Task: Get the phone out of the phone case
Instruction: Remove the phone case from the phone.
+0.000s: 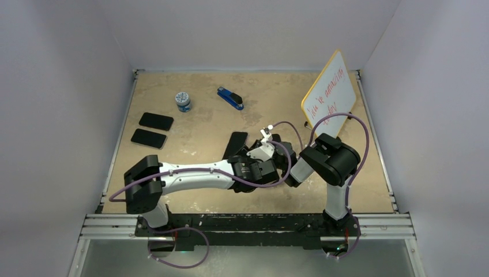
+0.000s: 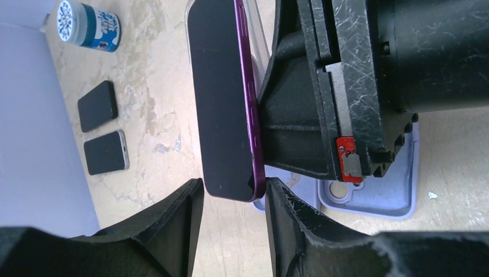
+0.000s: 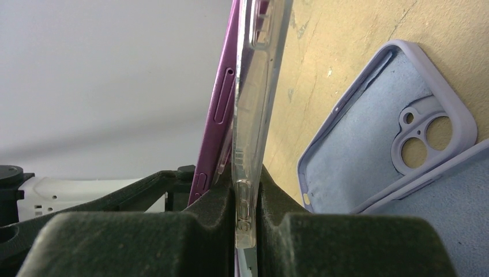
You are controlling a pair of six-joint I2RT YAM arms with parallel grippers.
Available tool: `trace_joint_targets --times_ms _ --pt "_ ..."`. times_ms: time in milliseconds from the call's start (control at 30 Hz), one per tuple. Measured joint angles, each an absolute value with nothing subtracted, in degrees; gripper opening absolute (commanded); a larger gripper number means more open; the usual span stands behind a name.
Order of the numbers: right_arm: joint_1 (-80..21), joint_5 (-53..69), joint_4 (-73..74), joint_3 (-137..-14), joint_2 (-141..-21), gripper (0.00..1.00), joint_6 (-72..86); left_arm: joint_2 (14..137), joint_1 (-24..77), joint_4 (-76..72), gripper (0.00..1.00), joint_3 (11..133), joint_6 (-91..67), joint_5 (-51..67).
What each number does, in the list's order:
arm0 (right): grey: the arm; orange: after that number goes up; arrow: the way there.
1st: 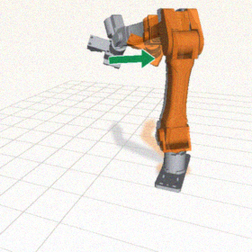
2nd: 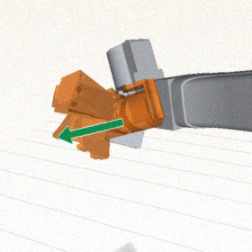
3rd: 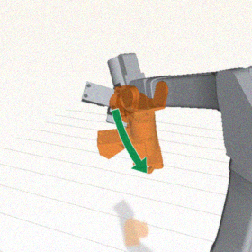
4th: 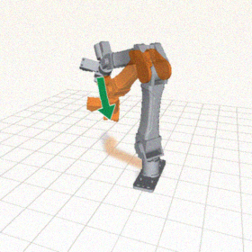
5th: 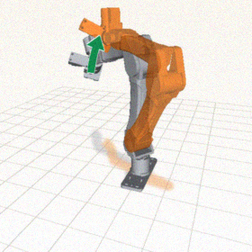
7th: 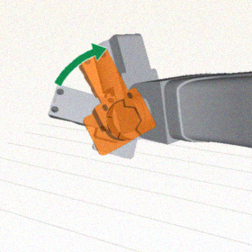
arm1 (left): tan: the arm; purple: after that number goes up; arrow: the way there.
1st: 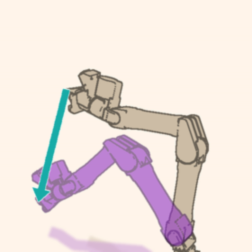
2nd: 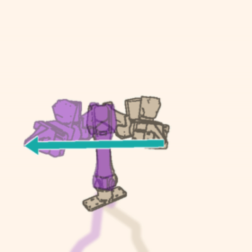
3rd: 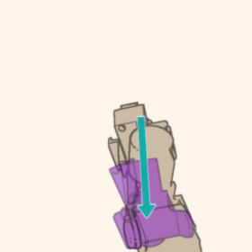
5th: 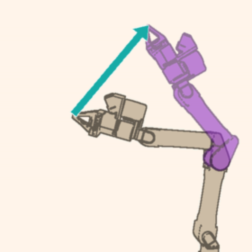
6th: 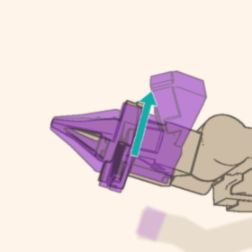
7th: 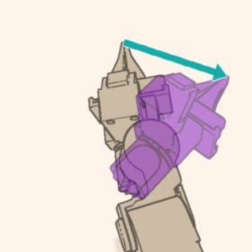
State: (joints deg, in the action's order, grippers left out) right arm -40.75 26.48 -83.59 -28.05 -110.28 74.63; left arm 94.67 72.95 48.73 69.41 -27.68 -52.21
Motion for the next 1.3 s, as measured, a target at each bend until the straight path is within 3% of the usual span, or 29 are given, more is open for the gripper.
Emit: trace_joint_targets --times_ms 267,433,767,1067,1300 --pt "-40.8 26.5 -83.9 -28.1 -110.3 0.0 75.2 98.4 73.6 49.4 0.41 69.8 -29.1 -57.4" --pt "-40.8 26.4 -84.0 -28.1 -110.2 0.0 75.5 101.4 73.5 50.2 0.34 70.0 -29.3 -60.8" --pt "-40.5 25.4 -82.1 -28.1 -108.1 0.0 75.0 104.4 73.6 52.3 0.0 71.1 -28.8 -64.9" --pt "-41.4 24.4 -75.3 -30.0 -105.5 0.0 71.9 102.7 73.4 55.8 0.0 71.8 -29.0 -64.8" --pt "-42.2 20.4 -66.6 -36.2 -105.4 0.0 67.3 92.2 73.2 56.7 0.0 71.8 -28.6 -62.2"
